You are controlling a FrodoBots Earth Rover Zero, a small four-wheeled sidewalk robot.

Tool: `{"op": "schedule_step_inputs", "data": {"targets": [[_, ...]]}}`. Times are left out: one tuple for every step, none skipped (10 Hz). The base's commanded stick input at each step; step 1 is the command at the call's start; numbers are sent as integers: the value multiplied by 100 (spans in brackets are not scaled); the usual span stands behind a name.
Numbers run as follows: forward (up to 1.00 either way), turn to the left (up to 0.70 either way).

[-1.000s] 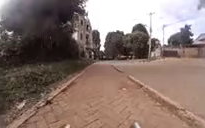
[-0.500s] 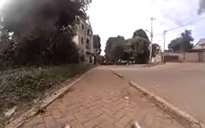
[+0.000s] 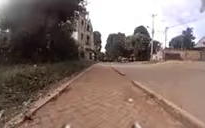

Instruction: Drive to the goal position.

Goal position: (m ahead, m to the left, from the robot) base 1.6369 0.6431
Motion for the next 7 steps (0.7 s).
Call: {"op": "schedule_step_inputs", "data": {"targets": [[50, 0], [50, 0], [50, 0], [50, 0], [50, 0], [50, 0], [50, 0]]}}
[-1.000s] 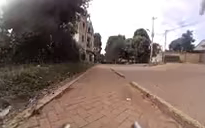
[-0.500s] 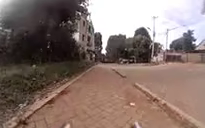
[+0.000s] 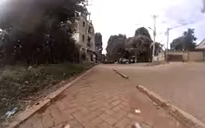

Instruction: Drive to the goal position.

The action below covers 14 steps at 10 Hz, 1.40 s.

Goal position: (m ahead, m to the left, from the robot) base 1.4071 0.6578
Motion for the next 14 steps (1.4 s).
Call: {"op": "schedule_step_inputs", "data": {"targets": [[50, 0], [50, 0], [50, 0], [50, 0], [50, 0], [50, 0], [50, 0], [50, 0], [50, 0], [50, 0], [50, 0], [50, 0], [50, 0], [50, 0]]}}
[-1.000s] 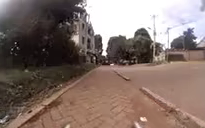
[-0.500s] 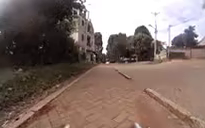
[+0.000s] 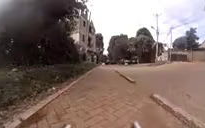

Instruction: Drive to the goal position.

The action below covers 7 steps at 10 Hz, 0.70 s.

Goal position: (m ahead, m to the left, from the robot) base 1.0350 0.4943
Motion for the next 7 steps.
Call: {"op": "schedule_step_inputs", "data": {"targets": [[50, 0], [50, 0], [50, 0], [50, 0], [50, 0], [50, 0], [50, 0]]}}
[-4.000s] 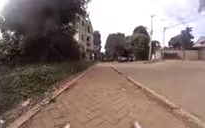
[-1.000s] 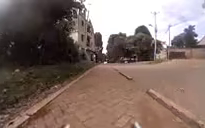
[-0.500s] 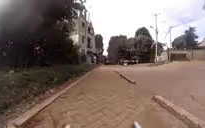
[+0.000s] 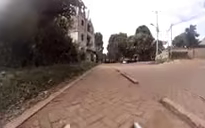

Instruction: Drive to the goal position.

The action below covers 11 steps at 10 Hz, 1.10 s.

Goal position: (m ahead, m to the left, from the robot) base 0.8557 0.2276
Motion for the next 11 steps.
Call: {"op": "schedule_step_inputs", "data": {"targets": [[50, 0], [50, 0], [50, 0], [50, 0], [50, 0], [50, 0], [50, 0], [50, 0], [50, 0], [50, 0], [50, 0]]}}
